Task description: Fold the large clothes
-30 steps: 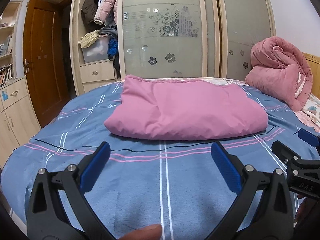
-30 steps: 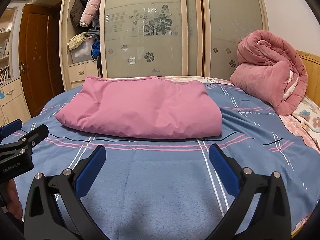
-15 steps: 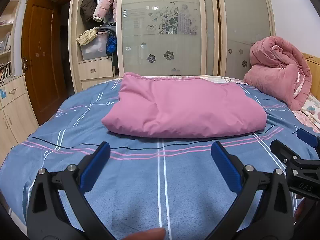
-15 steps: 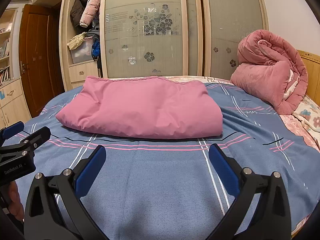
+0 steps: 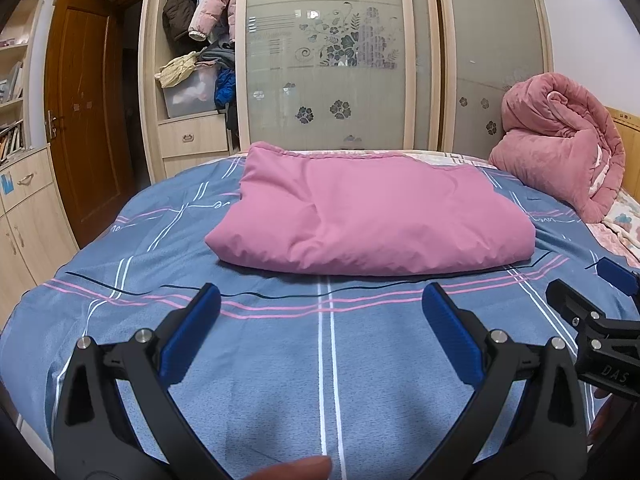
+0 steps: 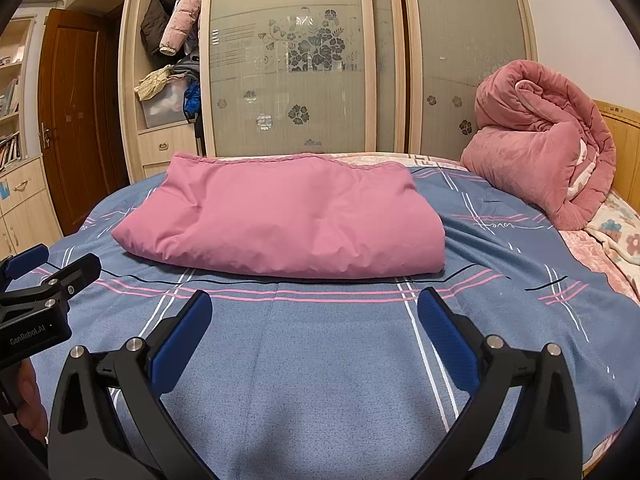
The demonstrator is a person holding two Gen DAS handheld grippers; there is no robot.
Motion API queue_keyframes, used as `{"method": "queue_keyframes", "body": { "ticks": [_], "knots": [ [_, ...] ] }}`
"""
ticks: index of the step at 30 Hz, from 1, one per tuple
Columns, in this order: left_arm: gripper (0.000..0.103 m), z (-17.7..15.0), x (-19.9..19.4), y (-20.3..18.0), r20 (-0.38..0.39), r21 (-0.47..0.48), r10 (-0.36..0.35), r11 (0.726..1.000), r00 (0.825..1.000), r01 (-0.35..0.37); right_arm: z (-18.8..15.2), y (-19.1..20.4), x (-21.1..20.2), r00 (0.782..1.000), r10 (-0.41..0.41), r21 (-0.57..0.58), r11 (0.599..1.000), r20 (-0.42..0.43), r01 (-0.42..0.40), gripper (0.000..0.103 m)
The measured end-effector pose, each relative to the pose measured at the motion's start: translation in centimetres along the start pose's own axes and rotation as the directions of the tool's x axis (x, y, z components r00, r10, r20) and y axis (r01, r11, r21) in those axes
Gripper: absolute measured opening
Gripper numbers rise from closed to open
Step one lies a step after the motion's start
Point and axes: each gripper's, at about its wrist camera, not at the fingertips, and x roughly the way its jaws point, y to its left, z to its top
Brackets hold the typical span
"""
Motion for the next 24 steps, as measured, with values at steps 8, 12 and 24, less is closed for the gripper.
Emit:
{"method": "queue_keyframes", "body": {
  "ticks": [8,12,24],
  "knots": [
    [0.101,-0.08,0.03,0.07,-0.001,0.002,-0.001,1.0,1.0,0.001,0.02,-0.04,-0.04,1.0,0.001,0.001,1.0,0.002,-0.001,0.102],
    [0.101,-0.09,0.0,0.04,0.0,0.003,0.0,1.0,1.0,0.0,0.02,-0.05,-0.02,1.0,0.001,0.002,1.0,0.001,-0.001,0.102],
    [0.101,-0.08,0.02,0.04,-0.002,0.003,-0.001,1.0,1.0,0.001,0.06,-0.03,-0.04,1.0,0.003,0.003,1.0,0.001,-0.003,0.102]
  ]
}}
